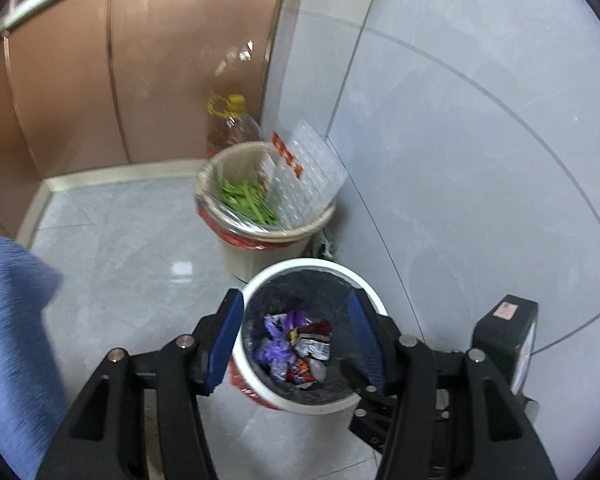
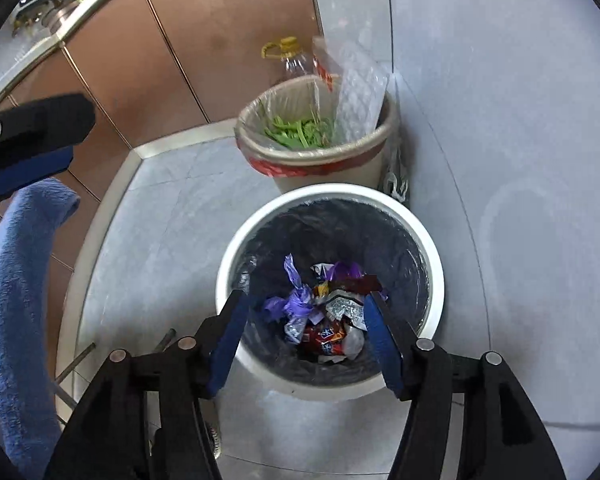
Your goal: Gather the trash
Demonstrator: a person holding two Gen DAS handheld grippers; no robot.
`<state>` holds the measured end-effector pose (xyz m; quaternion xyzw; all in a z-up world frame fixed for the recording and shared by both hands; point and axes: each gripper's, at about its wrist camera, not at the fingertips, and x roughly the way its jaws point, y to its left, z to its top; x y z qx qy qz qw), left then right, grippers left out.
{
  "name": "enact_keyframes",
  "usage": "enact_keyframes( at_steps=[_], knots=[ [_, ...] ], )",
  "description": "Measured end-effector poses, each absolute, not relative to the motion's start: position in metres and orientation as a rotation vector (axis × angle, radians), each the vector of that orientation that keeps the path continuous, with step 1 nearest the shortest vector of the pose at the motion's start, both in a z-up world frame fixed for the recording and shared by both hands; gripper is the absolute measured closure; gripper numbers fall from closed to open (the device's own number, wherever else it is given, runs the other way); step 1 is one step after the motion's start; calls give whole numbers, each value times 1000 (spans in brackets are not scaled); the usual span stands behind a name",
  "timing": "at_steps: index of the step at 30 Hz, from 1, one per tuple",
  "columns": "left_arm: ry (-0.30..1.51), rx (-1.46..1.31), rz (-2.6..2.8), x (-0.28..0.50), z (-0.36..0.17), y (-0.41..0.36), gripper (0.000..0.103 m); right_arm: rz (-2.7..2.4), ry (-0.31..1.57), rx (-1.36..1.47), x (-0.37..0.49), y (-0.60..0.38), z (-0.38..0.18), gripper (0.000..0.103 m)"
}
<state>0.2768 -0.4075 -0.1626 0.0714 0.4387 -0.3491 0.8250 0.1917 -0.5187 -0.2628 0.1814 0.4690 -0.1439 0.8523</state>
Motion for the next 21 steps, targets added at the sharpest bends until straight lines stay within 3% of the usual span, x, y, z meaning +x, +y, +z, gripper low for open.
enact_keyframes(
  at_steps=[4,10,21],
  knots=[
    [855,145,-689,251,-129,-377,50,-321,920,366,175,-501,-229,28],
    [714,133,-579,197,-82,-311,42,-303,808,325,136,-448,-170,15],
    [555,110,-351,112,-33,-166,37,-168,635,187,74,-326,-81,1]
  ],
)
